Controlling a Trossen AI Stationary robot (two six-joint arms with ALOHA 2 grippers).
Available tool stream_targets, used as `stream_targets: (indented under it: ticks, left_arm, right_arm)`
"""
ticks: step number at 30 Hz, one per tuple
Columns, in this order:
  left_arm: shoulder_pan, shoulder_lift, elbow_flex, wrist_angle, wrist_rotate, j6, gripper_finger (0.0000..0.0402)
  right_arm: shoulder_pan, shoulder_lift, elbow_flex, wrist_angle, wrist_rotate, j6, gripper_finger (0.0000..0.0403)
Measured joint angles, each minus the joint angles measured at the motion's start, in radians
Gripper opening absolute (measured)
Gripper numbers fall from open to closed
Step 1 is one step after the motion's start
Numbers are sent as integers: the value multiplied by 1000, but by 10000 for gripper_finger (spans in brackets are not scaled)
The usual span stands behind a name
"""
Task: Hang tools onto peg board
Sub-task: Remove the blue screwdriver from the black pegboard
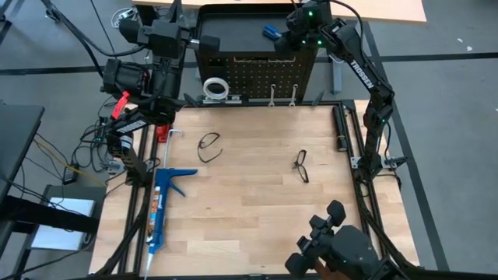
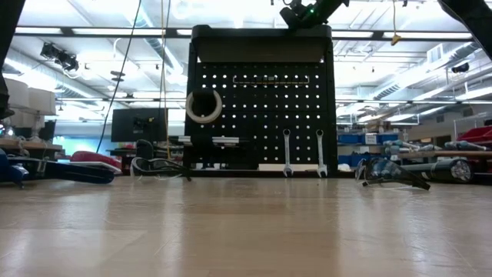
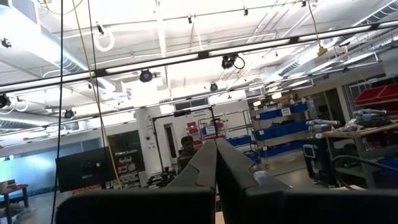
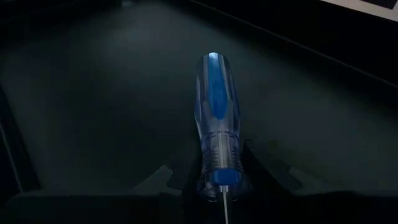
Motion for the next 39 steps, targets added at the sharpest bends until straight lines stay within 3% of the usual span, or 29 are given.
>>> stream_targets:
  ticks: [9, 17, 20, 25, 27, 31, 35, 39]
  left_arm:
    - [0, 0, 0, 0, -5, 1, 6]
    - [14, 0, 0, -2, -5, 1, 6]
    - [33, 0, 0, -14, -8, -14, 6]
    - [72, 1, 0, -88, -8, -134, 6]
    - [84, 1, 0, -111, -6, -159, 6]
    - [108, 1, 0, -140, -1, -178, 6]
    - [122, 1, 0, -143, 17, -183, 6]
    - [131, 1, 0, -141, 35, -187, 6]
  right_arm:
    - [7, -10, -3, 61, -1, -4, 112]
    - [22, -100, 0, 192, -31, 2, 112]
    - [41, -153, -2, 214, -135, 17, 112]
    - [107, -262, 3, 198, -479, 29, 116]
    - [154, -290, 2, 142, -523, 27, 116]
    - [266, -323, 2, -89, -495, -31, 115]
    - [397, -304, -14, -346, -339, -113, 115]
    - [473, -305, -149, -351, -225, -120, 115]
